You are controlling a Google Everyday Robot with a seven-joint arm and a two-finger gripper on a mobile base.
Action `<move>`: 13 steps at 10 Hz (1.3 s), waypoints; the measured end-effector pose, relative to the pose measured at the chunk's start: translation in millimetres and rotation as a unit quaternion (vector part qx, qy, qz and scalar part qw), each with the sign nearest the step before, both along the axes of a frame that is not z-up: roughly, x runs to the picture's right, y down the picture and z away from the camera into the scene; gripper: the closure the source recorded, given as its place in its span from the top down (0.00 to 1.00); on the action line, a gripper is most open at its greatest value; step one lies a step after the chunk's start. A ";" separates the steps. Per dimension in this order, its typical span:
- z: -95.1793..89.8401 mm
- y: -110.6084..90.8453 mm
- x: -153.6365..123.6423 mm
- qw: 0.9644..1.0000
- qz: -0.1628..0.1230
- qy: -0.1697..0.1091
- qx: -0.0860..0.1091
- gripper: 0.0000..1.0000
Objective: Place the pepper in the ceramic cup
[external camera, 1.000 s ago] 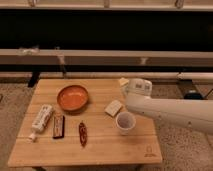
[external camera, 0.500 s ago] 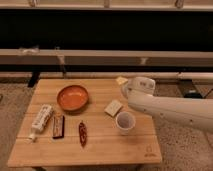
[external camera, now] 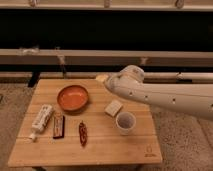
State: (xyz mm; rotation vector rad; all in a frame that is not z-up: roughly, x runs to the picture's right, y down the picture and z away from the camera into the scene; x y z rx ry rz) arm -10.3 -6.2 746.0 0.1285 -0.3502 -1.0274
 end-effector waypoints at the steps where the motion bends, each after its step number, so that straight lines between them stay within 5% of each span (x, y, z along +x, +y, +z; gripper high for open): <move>1: -11.5 10.0 -12.7 0.999 -0.045 -0.009 0.001 0.80; 2: -21.7 20.4 -19.7 0.996 -0.083 -0.014 0.003 0.80; 5: -62.7 64.6 -36.3 0.968 -0.247 -0.026 0.024 0.80; 7: -73.4 95.0 -40.8 0.932 -0.360 -0.030 0.026 0.80; 10: -53.2 133.6 -47.1 0.900 -0.436 -0.025 -0.002 0.80; 12: -36.9 155.7 -53.2 0.888 -0.459 -0.017 -0.038 0.80; 13: -33.4 170.4 -58.7 0.877 -0.476 -0.010 -0.071 0.80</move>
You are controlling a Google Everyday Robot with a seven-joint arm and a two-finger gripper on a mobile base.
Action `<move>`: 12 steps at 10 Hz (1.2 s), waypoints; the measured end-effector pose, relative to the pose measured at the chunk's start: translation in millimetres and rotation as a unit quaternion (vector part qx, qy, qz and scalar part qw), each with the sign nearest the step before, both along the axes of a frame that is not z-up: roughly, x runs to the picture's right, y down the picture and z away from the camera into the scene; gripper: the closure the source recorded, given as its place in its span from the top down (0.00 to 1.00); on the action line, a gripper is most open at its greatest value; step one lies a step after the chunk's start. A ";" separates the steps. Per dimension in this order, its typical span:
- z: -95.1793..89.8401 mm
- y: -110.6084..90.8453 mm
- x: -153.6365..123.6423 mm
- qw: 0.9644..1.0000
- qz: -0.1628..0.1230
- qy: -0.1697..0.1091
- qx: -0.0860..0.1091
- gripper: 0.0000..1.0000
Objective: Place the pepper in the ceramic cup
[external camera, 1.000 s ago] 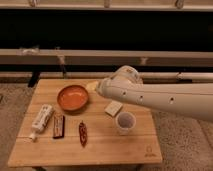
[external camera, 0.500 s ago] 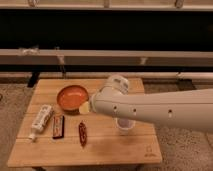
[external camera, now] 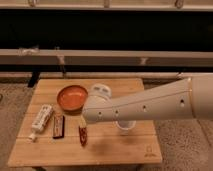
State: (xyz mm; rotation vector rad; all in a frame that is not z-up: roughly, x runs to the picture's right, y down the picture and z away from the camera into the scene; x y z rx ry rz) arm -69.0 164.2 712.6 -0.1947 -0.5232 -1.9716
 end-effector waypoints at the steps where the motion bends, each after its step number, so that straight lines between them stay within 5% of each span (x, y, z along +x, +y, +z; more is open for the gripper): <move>1: -2.1 9.1 -3.8 1.000 -0.014 0.017 -0.021 0.80; 4: -6.7 21.4 -6.9 0.998 -0.024 0.040 -0.046 0.80; 8: -6.6 21.1 -7.6 0.998 -0.021 0.038 -0.046 0.80; 12: 20.2 14.1 -2.5 0.998 0.026 0.025 -0.060 0.80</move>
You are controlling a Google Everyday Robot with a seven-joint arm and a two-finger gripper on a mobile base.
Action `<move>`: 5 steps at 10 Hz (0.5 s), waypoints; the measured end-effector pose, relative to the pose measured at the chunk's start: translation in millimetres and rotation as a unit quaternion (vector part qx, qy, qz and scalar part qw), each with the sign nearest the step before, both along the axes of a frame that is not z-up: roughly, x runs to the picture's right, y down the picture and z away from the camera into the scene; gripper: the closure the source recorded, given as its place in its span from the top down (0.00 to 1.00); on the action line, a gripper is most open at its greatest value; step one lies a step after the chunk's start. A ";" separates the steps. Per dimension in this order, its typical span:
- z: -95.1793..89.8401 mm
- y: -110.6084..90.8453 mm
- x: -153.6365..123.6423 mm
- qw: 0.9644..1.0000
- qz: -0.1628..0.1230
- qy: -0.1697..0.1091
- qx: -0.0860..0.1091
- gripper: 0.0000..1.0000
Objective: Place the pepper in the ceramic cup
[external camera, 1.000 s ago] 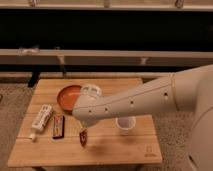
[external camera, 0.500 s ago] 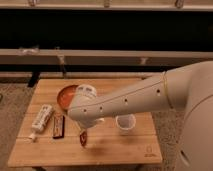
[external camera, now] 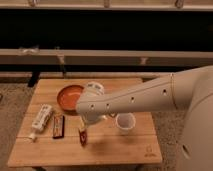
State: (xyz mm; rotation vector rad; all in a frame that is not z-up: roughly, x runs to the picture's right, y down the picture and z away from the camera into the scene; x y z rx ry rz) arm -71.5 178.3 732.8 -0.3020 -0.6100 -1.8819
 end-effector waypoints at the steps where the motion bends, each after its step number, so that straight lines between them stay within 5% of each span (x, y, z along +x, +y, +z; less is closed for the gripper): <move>1: 9.7 1.6 -6.9 1.000 0.008 -0.002 -0.005 0.80; 5: 22.1 16.0 -54.7 0.999 -0.005 -0.028 -0.021 0.80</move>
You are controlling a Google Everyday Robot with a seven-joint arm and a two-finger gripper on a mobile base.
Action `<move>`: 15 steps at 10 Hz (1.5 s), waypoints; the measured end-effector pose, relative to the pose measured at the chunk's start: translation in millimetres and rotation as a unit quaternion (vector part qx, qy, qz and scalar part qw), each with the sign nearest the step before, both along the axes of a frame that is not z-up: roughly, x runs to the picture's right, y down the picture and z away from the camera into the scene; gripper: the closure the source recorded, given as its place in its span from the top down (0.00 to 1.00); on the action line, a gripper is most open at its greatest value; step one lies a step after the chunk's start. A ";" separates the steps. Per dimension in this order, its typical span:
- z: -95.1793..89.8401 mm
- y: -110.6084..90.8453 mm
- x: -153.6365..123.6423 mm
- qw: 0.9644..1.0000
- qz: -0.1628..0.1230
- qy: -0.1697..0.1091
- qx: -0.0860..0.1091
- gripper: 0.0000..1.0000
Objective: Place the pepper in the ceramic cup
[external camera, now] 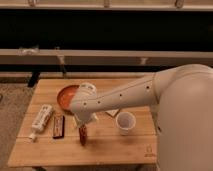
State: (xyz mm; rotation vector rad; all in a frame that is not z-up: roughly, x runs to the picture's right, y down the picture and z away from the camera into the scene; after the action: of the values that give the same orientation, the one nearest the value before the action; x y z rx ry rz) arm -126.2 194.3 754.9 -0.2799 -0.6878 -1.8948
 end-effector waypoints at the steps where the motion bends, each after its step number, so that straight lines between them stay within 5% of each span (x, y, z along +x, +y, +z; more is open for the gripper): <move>1: 0.7 4.1 -8.4 1.000 -0.006 -0.006 -0.003 0.80; 11: 48.8 47.3 -32.2 0.999 -0.018 0.002 -0.051 0.78; 15: 56.6 50.7 -20.2 0.998 -0.006 0.015 -0.061 0.41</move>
State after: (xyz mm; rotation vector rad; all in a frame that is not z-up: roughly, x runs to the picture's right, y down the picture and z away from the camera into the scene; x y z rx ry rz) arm -146.4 245.0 811.5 -0.3888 -0.7846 -1.8590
